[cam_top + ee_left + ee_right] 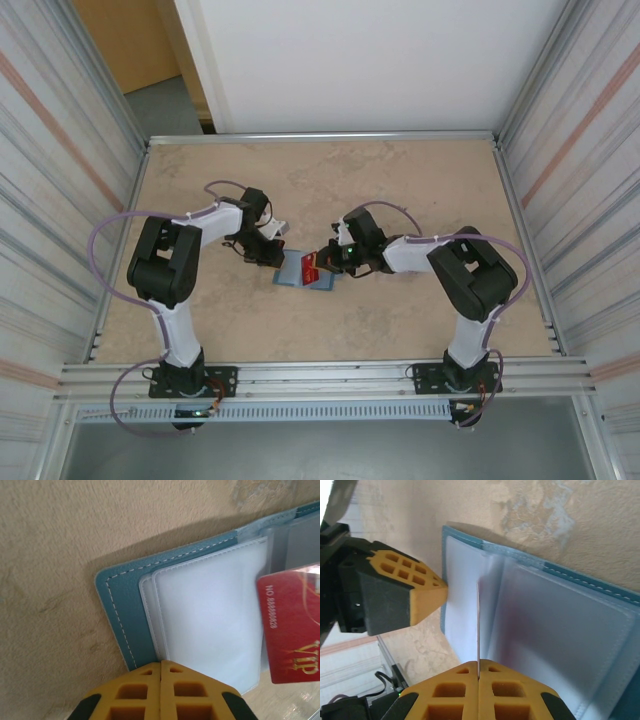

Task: Put the credit cards into the card holder
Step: Insert the credit card into the card slot.

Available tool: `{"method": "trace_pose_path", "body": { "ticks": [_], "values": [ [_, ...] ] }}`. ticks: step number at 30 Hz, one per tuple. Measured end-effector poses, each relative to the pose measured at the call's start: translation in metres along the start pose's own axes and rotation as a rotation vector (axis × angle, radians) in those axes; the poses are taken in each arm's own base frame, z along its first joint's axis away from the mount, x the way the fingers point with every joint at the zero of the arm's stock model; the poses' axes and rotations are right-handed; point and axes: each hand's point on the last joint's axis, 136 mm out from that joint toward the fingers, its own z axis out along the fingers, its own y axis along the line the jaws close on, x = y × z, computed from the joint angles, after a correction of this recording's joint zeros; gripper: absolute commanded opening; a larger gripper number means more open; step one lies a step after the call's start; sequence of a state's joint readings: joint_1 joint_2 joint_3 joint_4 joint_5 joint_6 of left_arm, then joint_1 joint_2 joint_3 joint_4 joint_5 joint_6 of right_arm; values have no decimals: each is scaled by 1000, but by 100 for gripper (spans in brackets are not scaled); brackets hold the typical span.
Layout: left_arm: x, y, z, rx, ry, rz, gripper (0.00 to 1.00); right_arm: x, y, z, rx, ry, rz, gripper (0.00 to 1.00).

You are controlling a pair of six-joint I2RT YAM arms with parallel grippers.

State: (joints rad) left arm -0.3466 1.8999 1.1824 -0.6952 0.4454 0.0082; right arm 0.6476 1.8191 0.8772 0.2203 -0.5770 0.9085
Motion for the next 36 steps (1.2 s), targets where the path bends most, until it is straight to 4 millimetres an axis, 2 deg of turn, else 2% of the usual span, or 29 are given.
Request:
{"method": "trace_pose_path", "body": {
  "ticks": [36],
  "values": [
    [0, 1, 0, 6, -1, -5, 5, 5, -2, -4, 5, 3, 3, 0]
  ]
}}
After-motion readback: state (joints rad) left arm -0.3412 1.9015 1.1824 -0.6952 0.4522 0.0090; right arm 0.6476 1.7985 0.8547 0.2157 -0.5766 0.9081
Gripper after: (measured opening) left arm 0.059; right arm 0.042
